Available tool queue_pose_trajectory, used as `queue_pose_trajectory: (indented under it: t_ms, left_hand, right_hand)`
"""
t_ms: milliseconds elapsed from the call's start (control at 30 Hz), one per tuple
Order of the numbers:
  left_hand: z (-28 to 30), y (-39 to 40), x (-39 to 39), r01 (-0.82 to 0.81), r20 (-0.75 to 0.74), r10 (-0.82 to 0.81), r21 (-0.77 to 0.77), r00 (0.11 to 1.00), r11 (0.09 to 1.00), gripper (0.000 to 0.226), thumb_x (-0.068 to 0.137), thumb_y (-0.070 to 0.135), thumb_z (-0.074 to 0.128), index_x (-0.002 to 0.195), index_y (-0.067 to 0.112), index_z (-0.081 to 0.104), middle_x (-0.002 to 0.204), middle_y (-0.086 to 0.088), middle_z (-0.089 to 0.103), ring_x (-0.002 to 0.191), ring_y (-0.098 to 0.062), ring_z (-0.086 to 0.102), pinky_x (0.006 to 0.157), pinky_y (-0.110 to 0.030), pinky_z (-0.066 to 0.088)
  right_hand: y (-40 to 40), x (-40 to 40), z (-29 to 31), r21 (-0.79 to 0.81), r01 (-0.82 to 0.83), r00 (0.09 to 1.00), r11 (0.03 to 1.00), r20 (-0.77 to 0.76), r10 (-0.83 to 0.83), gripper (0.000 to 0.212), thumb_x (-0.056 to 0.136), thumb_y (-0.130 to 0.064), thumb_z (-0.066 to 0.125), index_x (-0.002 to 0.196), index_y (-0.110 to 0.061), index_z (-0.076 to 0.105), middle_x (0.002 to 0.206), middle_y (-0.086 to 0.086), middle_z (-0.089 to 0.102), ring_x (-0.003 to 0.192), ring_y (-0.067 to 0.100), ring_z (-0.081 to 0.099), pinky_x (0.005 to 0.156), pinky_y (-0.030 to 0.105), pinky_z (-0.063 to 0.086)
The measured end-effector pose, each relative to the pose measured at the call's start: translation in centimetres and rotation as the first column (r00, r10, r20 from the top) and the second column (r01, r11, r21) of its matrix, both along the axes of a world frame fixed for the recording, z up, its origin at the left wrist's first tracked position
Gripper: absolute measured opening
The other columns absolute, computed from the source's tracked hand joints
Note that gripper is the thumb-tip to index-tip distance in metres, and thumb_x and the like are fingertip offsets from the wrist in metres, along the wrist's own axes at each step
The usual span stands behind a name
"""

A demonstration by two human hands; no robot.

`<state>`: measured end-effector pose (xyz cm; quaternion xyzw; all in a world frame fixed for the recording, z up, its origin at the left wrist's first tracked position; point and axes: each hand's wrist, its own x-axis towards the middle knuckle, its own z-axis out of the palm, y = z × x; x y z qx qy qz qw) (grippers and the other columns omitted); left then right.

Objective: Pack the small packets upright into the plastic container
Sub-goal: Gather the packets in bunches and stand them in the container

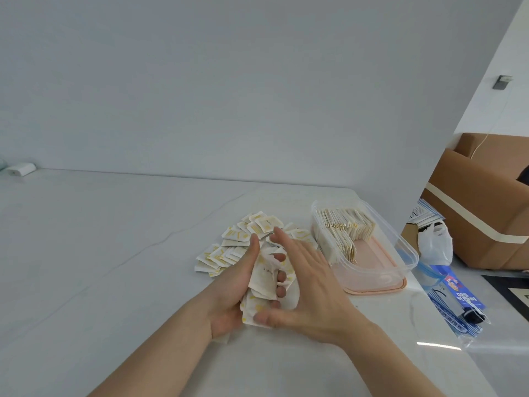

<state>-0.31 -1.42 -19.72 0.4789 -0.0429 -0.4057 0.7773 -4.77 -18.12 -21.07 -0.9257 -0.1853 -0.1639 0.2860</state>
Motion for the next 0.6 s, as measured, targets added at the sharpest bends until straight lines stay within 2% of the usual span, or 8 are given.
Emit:
queue_pose_trajectory:
  t_ms: [67,133,200,300,433,467,500,600]
  left_hand:
    - [-0.3,0.0,0.1,0.047,0.010,-0.047,-0.002,0.999,0.999,0.085,0.090,0.082,0.035,0.125,0.011,0.068,0.091,-0.008,0.063,0.074,-0.021,0.062,0.066,-0.033,0.051]
    - [-0.5,-0.1,0.1,0.084,0.017,-0.083,-0.011,0.996,0.996,0.089,0.090,0.083,0.030,0.132,0.014,0.068,0.110,-0.014,0.066,0.092,-0.027,0.065,0.079,-0.038,0.052]
    - [-0.3,-0.1,-0.1,0.097,0.003,-0.097,-0.023,0.995,0.995,0.090,0.090,0.082,0.029,0.134,0.015,0.068,0.122,-0.016,0.066,0.106,-0.030,0.066,0.087,-0.039,0.055]
    - [-0.1,-0.1,-0.2,0.101,0.020,-0.101,0.020,0.995,0.995,0.086,0.091,0.082,0.026,0.130,0.019,0.072,0.128,-0.014,0.070,0.111,-0.028,0.069,0.085,-0.036,0.059]
    - [0.1,0.0,-0.3,0.100,0.083,-0.102,0.024,0.991,0.995,0.080,0.092,0.079,0.033,0.132,0.021,0.070,0.143,-0.018,0.061,0.135,-0.036,0.056,0.111,-0.045,0.045]
    - [-0.1,0.0,-0.3,0.097,0.099,-0.098,0.015,0.990,0.995,0.080,0.091,0.080,0.036,0.133,0.020,0.069,0.140,-0.021,0.062,0.132,-0.039,0.056,0.112,-0.047,0.043]
    - [-0.2,0.1,-0.2,0.102,0.114,-0.103,0.014,0.988,0.995,0.081,0.090,0.081,0.038,0.133,0.020,0.068,0.129,-0.020,0.064,0.121,-0.038,0.059,0.105,-0.046,0.045]
    - [-0.7,0.1,0.0,0.100,0.149,-0.106,0.043,0.983,0.994,0.087,0.084,0.085,0.048,0.129,0.013,0.067,0.094,-0.007,0.059,0.083,-0.022,0.054,0.075,-0.036,0.041]
  right_hand:
    - [0.7,0.0,-0.3,-0.101,-0.035,0.999,0.994,-0.008,0.034,0.137,0.058,-0.083,0.076,0.164,-0.028,0.008,0.158,-0.023,0.032,0.146,-0.004,0.024,0.119,0.022,0.021]
    - [1.0,0.1,-0.7,-0.169,-0.034,0.999,0.985,0.009,0.036,0.141,0.055,-0.082,0.078,0.164,-0.027,0.008,0.154,-0.022,0.038,0.144,-0.003,0.026,0.119,0.022,0.019]
    - [0.9,0.4,-1.2,-0.176,-0.013,0.998,0.984,0.065,0.025,0.135,0.057,-0.078,0.078,0.163,-0.025,0.015,0.144,-0.020,0.048,0.135,-0.001,0.037,0.116,0.025,0.027]
    - [0.8,0.8,-1.7,-0.129,0.019,0.990,0.991,0.140,-0.001,0.117,0.064,-0.069,0.079,0.159,-0.022,0.030,0.132,-0.019,0.058,0.122,0.007,0.050,0.105,0.036,0.041]
    - [0.8,1.1,-1.8,-0.077,0.037,0.986,0.996,0.168,-0.023,0.109,0.064,-0.067,0.080,0.155,-0.022,0.039,0.124,-0.017,0.061,0.111,0.011,0.054,0.098,0.038,0.047]
    - [0.8,1.1,-1.8,-0.082,0.039,0.986,0.996,0.168,-0.024,0.109,0.064,-0.068,0.079,0.154,-0.022,0.039,0.123,-0.017,0.061,0.110,0.012,0.054,0.098,0.038,0.047]
    - [0.9,0.9,-1.6,-0.092,0.043,0.987,0.995,0.160,-0.028,0.109,0.064,-0.069,0.079,0.155,-0.023,0.039,0.122,-0.018,0.061,0.110,0.011,0.053,0.098,0.037,0.046]
    - [0.9,0.5,-1.1,-0.119,0.055,0.992,0.991,0.116,-0.041,0.112,0.062,-0.075,0.076,0.155,-0.027,0.037,0.118,-0.027,0.054,0.110,0.005,0.049,0.102,0.031,0.041]
